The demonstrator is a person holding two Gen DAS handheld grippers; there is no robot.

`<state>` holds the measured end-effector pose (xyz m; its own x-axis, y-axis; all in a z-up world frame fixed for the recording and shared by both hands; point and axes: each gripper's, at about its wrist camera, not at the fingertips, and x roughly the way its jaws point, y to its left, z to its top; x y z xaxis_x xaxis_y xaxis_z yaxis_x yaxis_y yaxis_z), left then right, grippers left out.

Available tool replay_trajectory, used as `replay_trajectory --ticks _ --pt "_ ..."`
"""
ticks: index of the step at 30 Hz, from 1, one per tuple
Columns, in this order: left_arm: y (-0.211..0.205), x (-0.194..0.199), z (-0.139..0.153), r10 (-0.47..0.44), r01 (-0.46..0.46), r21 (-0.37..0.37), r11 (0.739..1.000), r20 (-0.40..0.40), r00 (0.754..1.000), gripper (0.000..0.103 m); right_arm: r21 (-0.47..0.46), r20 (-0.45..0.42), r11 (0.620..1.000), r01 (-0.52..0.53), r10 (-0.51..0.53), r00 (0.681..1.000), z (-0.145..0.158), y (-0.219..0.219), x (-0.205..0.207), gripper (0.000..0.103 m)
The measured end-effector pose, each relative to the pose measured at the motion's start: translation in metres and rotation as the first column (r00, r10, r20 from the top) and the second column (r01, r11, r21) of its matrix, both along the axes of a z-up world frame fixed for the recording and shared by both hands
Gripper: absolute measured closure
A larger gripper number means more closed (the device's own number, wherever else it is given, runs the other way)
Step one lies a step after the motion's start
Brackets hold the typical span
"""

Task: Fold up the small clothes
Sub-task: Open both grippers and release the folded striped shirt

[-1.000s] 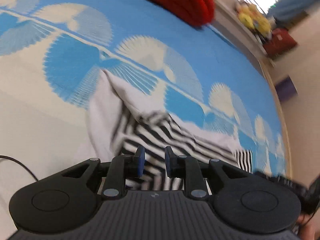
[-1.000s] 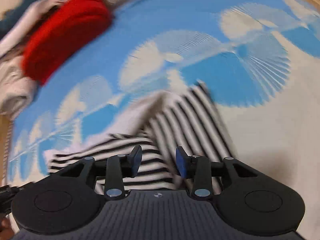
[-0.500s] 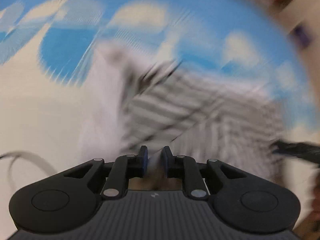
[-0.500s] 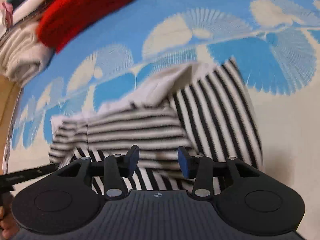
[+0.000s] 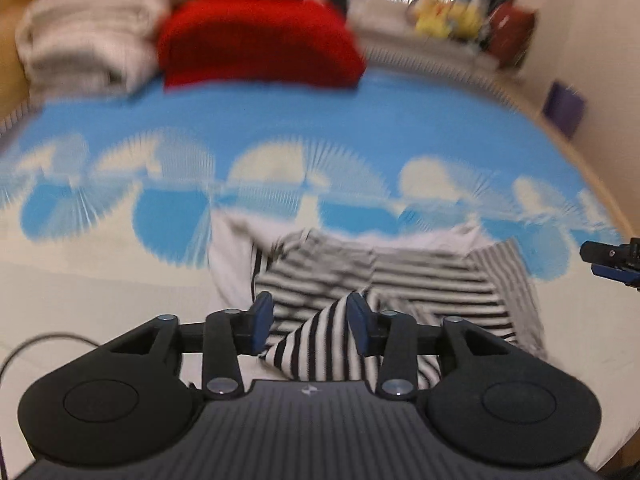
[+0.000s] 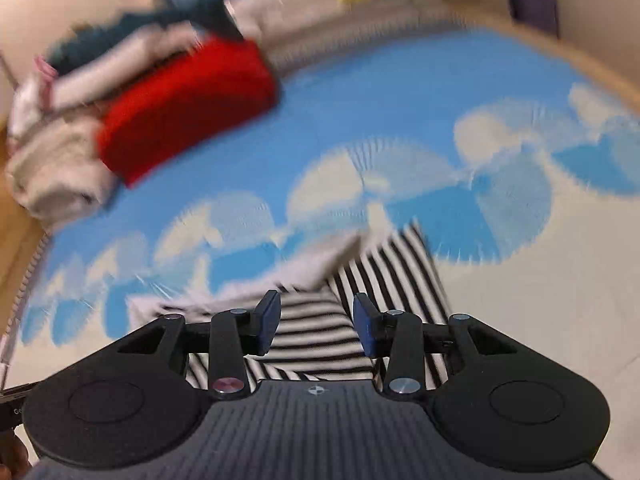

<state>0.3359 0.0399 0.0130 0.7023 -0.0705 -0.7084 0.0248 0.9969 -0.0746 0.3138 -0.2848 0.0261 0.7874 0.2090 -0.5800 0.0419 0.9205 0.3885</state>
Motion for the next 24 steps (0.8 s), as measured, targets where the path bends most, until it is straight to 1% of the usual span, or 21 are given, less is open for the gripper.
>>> replay_trajectory --ticks 2,4,6,8,10,12,13,14,17,19,21,23,24 --pt "-0.006 -0.035 0.021 -0.005 0.004 0.005 1.000 0.096 0.995 0.047 -0.039 0.076 0.999 -0.015 0.018 0.997 0.015 -0.006 -0.033 0.060" --pt "-0.010 -0.073 0.036 -0.016 0.017 -0.008 1.000 0.163 0.986 0.045 -0.082 0.144 0.997 -0.011 0.023 0.989 0.023 -0.010 -0.068 0.060" --pt "-0.014 -0.106 0.043 -0.034 0.039 -0.018 0.999 0.207 0.978 0.045 -0.112 0.191 0.994 0.004 0.018 0.981 0.024 -0.016 -0.105 0.059" --pt "-0.020 -0.136 0.042 -0.060 0.065 -0.012 0.998 0.239 0.969 0.045 -0.113 0.212 0.993 0.022 0.002 0.977 0.018 -0.024 -0.134 0.059" --pt "-0.027 -0.162 0.036 -0.091 0.093 0.005 0.996 0.249 0.964 0.045 -0.111 0.217 0.993 0.040 -0.015 0.976 0.004 -0.029 -0.162 0.059" --pt "-0.033 -0.179 0.027 -0.111 0.114 -0.002 0.993 0.222 0.969 0.046 -0.126 0.199 0.991 0.052 -0.026 0.980 -0.007 -0.029 -0.181 0.059" --pt "-0.039 -0.185 0.023 -0.119 0.124 -0.013 0.992 0.202 0.972 0.046 -0.127 0.183 0.990 0.062 -0.038 0.982 -0.012 -0.030 -0.189 0.059" --pt "-0.045 -0.191 0.022 -0.127 0.134 -0.020 0.991 0.190 0.973 0.046 -0.108 0.183 0.992 0.070 -0.050 0.982 -0.015 -0.033 -0.196 0.059" --pt "-0.065 -0.209 0.026 -0.171 0.179 -0.026 0.983 0.199 0.965 0.046 -0.098 0.172 0.991 0.092 -0.074 0.982 -0.024 -0.036 -0.209 0.059" --pt "-0.080 -0.220 0.040 -0.212 0.226 -0.041 0.973 0.213 0.954 0.046 -0.104 0.171 0.989 0.101 -0.082 0.982 -0.029 -0.039 -0.215 0.059" --pt "-0.092 -0.233 0.066 -0.250 0.274 -0.073 0.959 0.239 0.938 0.046 -0.100 0.147 0.988 0.116 -0.101 0.984 -0.035 -0.044 -0.216 0.059" --pt "-0.101 -0.246 0.104 -0.281 0.327 -0.132 0.936 0.284 0.917 0.046 -0.070 0.143 0.990 0.126 -0.115 0.983 -0.039 -0.049 -0.221 0.059" --pt "-0.105 -0.250 0.122 -0.288 0.340 -0.140 0.930 0.297 0.910 0.046 -0.064 0.152 0.990 0.128 -0.117 0.981 -0.040 -0.050 -0.222 0.059"
